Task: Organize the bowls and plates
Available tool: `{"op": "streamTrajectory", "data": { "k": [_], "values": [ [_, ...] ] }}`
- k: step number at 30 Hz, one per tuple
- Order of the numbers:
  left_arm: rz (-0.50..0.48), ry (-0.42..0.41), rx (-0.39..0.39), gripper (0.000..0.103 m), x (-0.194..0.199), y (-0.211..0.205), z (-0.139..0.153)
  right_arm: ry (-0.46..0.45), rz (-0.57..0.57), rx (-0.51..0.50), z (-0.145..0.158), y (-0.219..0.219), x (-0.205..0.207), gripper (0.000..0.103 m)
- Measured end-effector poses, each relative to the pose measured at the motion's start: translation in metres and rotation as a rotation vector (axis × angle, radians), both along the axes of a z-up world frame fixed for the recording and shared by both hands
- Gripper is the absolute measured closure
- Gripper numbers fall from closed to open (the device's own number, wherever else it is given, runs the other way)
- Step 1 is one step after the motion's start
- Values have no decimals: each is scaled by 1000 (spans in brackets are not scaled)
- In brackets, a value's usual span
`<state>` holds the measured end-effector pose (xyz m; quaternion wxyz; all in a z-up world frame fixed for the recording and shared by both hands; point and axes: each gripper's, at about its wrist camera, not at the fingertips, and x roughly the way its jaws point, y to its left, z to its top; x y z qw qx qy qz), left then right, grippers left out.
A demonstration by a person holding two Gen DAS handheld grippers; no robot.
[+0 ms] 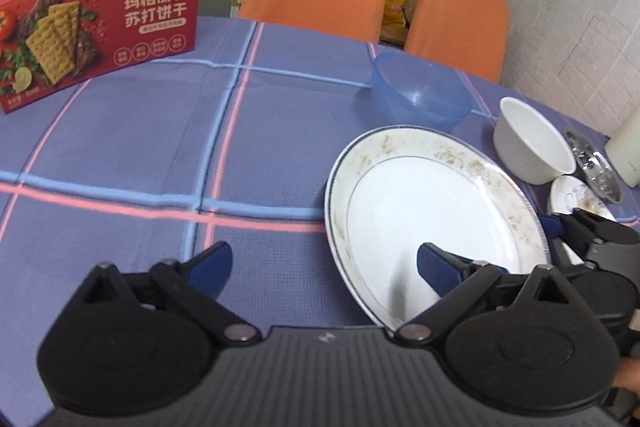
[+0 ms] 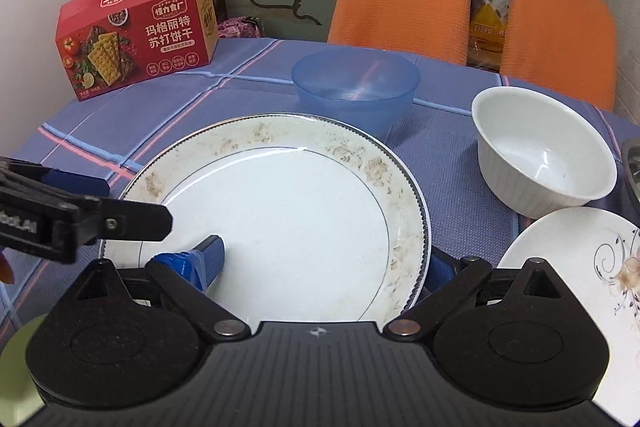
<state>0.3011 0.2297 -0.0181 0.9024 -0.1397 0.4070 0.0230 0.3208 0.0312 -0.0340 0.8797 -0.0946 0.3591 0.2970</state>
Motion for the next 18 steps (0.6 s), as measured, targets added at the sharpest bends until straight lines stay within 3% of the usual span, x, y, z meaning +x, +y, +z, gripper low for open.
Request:
{"op": "streamTrajectory", "data": {
  "k": [12, 18],
  "values": [
    [-9, -17, 164, 5, 15, -10, -10, -69, 27, 23, -5, -3, -6, 15],
    [-4, -19, 181, 5, 18, -13, -10, -84, 26, 30, -7, -3, -10, 14]
  ]
}}
